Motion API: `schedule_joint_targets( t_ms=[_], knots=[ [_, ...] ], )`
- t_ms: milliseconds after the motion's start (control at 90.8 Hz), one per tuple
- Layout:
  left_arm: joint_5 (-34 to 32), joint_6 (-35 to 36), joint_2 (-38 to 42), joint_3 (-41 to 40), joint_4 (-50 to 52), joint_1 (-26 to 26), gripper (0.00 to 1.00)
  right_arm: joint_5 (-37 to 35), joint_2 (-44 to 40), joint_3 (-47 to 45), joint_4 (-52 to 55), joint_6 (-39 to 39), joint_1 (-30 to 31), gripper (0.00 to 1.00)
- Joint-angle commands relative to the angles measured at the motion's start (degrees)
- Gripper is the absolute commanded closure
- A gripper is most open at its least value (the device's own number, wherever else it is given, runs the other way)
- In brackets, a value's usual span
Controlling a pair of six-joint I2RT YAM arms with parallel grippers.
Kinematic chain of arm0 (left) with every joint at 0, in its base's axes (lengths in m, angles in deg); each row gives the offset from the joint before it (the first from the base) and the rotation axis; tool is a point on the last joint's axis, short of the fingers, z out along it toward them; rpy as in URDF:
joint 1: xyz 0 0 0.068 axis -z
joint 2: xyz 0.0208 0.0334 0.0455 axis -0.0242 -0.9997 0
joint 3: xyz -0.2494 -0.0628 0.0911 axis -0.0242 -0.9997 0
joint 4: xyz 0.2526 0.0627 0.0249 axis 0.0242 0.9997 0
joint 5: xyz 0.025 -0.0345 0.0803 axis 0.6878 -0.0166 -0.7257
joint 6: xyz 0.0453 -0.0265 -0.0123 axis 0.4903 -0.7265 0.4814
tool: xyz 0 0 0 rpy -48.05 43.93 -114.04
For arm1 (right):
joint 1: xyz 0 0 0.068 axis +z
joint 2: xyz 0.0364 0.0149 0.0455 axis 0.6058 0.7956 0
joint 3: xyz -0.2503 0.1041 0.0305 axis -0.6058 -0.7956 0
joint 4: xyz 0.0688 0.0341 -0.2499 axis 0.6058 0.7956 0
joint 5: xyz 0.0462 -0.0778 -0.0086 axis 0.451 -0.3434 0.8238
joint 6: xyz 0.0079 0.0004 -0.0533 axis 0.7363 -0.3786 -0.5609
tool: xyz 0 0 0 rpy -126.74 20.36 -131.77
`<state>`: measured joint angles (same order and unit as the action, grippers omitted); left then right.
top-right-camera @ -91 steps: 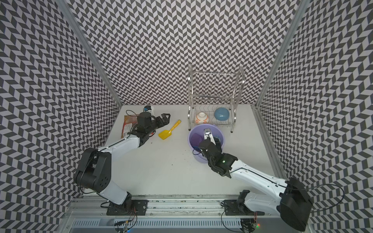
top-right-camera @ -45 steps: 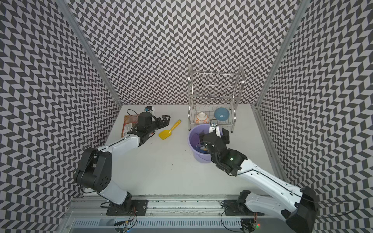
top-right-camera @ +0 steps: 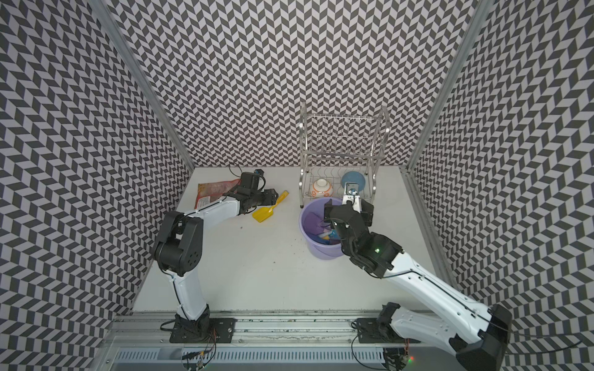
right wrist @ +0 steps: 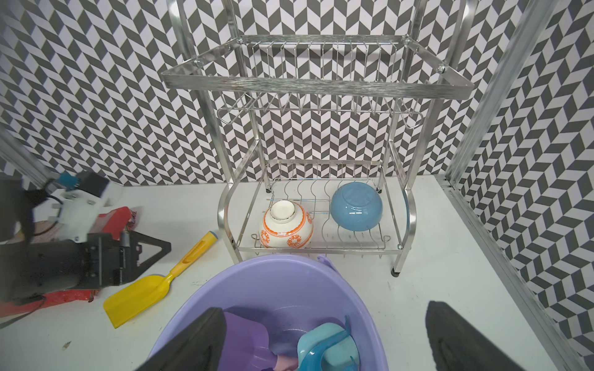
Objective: Organize the gardening tools
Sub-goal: Place the gardening tool in the container, then pick up the gardening tool from the center of the board.
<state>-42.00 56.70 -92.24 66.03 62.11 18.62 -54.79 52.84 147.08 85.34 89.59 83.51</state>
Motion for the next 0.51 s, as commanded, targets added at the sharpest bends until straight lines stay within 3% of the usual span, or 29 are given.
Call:
schedule_joint_targets(
  t_ms=[0,187,496],
  knots=[
    [-3.20,4.00,-2.36,3.97,6.43,1.68,0.35,-1.35,-2.28,0.05,-0.96,1.43,-0.41,0.00],
    [-6.13,5.08,-6.11,7.11,9.30,3.16,0.43,-1.27,-4.07,-0.56,-1.43,1.42,-0.54,0.00],
    [-10.82,5.38,-8.84,8.83,11.42,3.47,0.43,-1.33,-5.38,-1.44,-1.81,1.53,-0.60,0.00]
  ],
)
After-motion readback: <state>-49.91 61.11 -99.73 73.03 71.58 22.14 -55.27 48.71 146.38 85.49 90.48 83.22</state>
